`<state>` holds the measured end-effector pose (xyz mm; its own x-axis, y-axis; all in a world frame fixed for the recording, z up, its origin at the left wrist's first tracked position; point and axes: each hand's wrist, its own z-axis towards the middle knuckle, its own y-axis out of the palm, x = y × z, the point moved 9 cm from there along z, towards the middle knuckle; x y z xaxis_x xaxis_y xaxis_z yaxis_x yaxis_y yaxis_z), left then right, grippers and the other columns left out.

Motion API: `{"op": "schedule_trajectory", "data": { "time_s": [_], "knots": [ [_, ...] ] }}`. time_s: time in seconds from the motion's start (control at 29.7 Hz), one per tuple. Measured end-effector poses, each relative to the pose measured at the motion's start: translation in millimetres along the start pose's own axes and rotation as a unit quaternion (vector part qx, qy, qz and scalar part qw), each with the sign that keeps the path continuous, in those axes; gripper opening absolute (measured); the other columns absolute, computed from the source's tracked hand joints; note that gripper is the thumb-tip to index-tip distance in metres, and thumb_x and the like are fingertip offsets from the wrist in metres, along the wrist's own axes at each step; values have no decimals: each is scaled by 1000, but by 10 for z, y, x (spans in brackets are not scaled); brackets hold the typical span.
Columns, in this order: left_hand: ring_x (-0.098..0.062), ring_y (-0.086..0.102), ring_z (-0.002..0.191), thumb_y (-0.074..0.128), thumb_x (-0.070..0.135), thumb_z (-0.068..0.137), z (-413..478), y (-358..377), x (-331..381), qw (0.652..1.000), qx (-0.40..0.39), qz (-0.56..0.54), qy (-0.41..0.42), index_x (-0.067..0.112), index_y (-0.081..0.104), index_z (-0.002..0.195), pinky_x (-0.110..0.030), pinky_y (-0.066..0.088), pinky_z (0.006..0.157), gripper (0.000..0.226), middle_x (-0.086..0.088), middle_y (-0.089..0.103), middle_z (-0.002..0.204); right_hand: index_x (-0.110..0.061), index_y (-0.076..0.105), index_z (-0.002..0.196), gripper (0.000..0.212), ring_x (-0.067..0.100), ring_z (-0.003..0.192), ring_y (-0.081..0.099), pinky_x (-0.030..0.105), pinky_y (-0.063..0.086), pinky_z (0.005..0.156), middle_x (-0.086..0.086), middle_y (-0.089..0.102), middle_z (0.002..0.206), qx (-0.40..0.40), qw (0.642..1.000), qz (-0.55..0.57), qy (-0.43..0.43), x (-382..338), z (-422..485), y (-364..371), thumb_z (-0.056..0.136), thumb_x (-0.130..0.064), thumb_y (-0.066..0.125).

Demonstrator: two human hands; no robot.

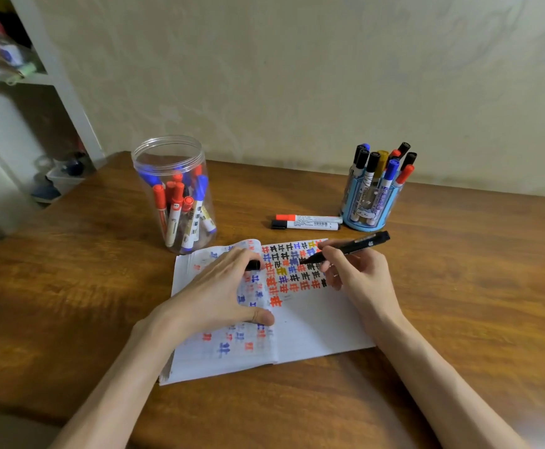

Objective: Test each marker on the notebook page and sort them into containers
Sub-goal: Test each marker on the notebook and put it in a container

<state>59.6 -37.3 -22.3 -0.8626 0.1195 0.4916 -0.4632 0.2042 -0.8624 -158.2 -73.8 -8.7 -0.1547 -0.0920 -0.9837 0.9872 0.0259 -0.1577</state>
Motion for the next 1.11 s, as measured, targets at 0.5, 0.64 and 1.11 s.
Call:
{"op": "schedule_trajectory", "data": {
  "time_s": [0.5,0.64,1.11],
  "knots": [
    [-4,63,110,56,33,102,-6,-198,126,958,253,-91,100,30,54,119,-23,62,78,18,14,61,121,-22,77,89,8,3,85,75,20,58,73,-11,79,89,-69,988,-133,-36,65,-134,318,93,-29,75],
    [-3,63,111,56,31,103,-38,-218,94,955,265,-92,96,28,53,126,-25,61,82,24,13,60,124,-24,77,89,9,4,84,74,21,59,74,-11,78,89,-67,987,-143,-42,52,-139,318,93,-31,76],
    [0,63,108,65,29,97,-68,-219,87,949,270,-114,115,25,54,122,-11,55,81,27,9,69,118,-22,76,87,7,4,84,74,20,58,70,-10,79,89,-78,985,-145,-57,44,-140,330,93,-26,77]
  ]
}}
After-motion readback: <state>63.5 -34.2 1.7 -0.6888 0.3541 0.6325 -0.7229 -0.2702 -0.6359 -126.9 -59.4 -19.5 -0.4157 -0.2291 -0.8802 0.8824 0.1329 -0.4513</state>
